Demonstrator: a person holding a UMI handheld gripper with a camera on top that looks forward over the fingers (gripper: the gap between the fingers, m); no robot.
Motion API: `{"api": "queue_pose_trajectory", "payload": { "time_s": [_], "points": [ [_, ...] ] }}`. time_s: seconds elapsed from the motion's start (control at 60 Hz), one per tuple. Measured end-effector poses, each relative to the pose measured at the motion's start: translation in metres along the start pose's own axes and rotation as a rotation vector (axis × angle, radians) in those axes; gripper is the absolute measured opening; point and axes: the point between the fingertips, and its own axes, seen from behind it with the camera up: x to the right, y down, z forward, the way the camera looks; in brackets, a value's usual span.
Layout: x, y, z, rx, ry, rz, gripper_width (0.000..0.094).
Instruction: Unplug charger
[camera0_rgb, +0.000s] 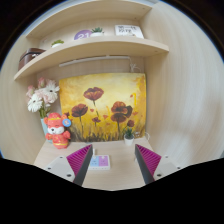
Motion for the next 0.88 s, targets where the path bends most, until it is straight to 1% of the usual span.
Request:
{"api": "queue_pose_trajectory", "payload": {
  "time_s": [0.05,0.1,0.25,0.35,0.533,0.633,0.883],
  "points": [
    [-0.023,0.004,-0.011,0.027,-0.002,-0.019,0.0859],
    [-0.043,0.016,-0.029,0.031,-0.015,-0.044,0.0857],
    [-0.103,0.059,-0.072,-0.034,-0.095,-0.049,0.0869],
    [-0.128,0.074,-0.093,-0.039,-0.13,-0.066,0.0869],
    [-0.146,0.09,-0.117,-0.05,-0.154,-0.09,0.087],
    [-0.145,0.098,-0.127,-0.056,-0.141,-0.096,0.0866],
    [-0.15,0.119,-0.142,-0.086,-0.15,-0.094,0.0865]
  ]
}}
